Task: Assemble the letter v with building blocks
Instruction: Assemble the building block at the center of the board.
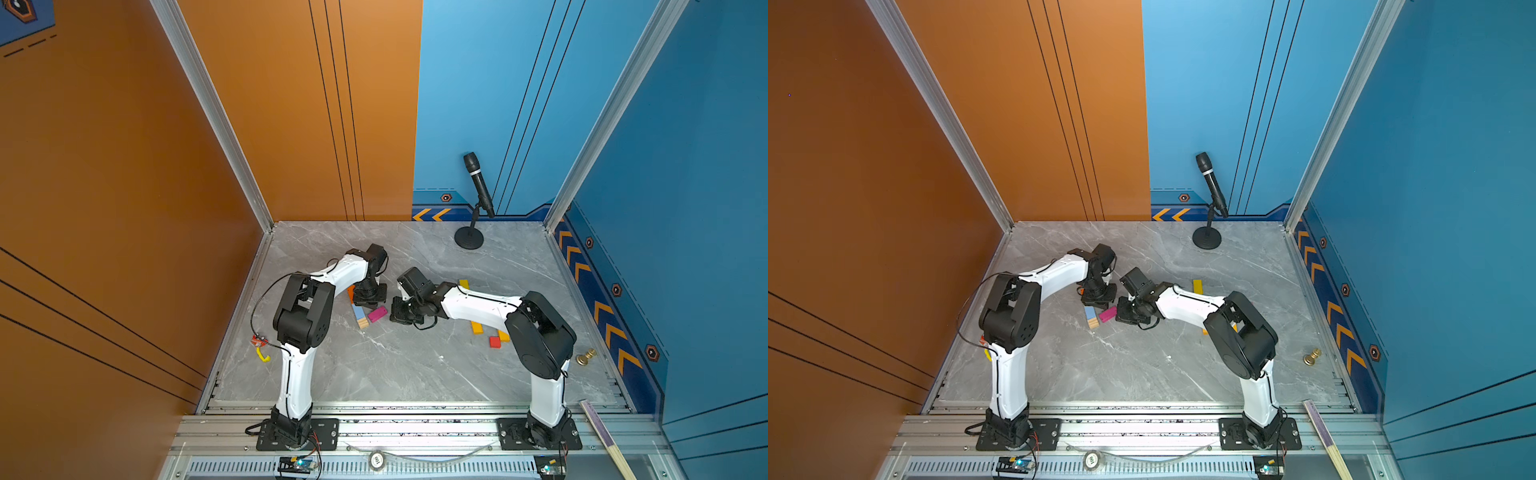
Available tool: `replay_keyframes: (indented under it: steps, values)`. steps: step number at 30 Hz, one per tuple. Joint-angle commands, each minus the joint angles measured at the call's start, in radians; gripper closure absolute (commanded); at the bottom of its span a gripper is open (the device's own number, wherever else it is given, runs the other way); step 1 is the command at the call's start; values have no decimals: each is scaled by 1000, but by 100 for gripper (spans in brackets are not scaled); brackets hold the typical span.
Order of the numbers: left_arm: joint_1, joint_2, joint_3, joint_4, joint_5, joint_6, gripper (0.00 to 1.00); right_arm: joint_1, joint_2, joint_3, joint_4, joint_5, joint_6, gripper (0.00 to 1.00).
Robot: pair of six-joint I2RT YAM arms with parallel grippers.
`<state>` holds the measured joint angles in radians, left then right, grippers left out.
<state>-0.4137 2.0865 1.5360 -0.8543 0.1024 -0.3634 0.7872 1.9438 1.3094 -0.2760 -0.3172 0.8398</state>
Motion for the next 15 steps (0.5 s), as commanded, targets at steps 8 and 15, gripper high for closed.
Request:
replay_keyframes:
  steps: [8, 15]
  values:
    - [-10, -8, 152, -27, -53, -28, 100, -35, -20, -3, -22, 34, -13, 100]
    - [-10, -71, 289, -27, -66, -51, 100, -68, -4, 40, -59, 31, -63, 83]
